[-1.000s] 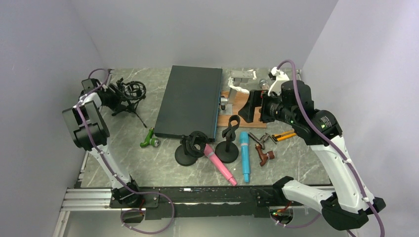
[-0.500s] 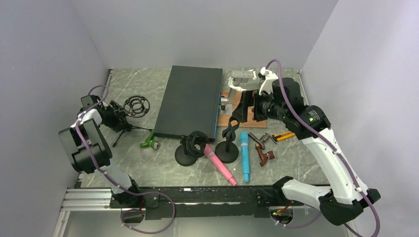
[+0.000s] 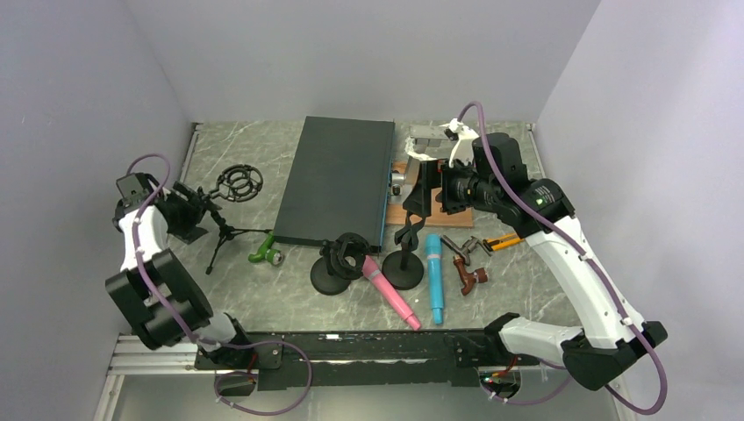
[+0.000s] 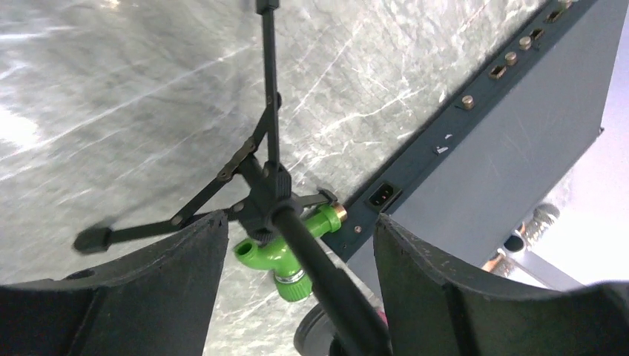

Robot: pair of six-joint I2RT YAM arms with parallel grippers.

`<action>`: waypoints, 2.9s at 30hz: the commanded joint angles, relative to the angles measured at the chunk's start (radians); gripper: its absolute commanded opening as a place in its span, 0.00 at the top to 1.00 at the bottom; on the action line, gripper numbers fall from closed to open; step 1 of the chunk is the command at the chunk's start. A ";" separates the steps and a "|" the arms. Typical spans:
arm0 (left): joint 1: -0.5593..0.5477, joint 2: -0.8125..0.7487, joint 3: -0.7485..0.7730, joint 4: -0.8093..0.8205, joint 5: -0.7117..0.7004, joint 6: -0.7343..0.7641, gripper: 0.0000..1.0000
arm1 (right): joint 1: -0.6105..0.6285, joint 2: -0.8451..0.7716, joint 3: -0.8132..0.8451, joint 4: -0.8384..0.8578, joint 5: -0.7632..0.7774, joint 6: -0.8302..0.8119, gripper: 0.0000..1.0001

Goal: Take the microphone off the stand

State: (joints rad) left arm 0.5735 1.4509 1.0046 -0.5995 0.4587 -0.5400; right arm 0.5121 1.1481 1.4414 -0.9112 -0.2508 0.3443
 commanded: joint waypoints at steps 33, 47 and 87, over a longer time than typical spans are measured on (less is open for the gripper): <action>-0.006 -0.489 -0.159 -0.031 0.038 -0.042 0.32 | 0.003 -0.052 -0.096 0.053 -0.088 -0.055 0.00; -0.140 -0.596 -0.247 0.091 -0.294 -0.268 0.44 | 0.129 -0.097 -0.067 0.015 0.133 -0.133 0.00; -0.164 -0.489 -0.686 0.983 -0.143 -0.731 1.00 | 0.126 -0.167 -0.058 0.031 0.219 -0.133 0.00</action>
State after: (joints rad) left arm 0.4019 0.9409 0.4694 0.0479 0.1963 -1.0809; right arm 0.6373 0.9970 1.3697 -0.9005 -0.0345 0.2165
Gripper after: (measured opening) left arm 0.182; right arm 0.997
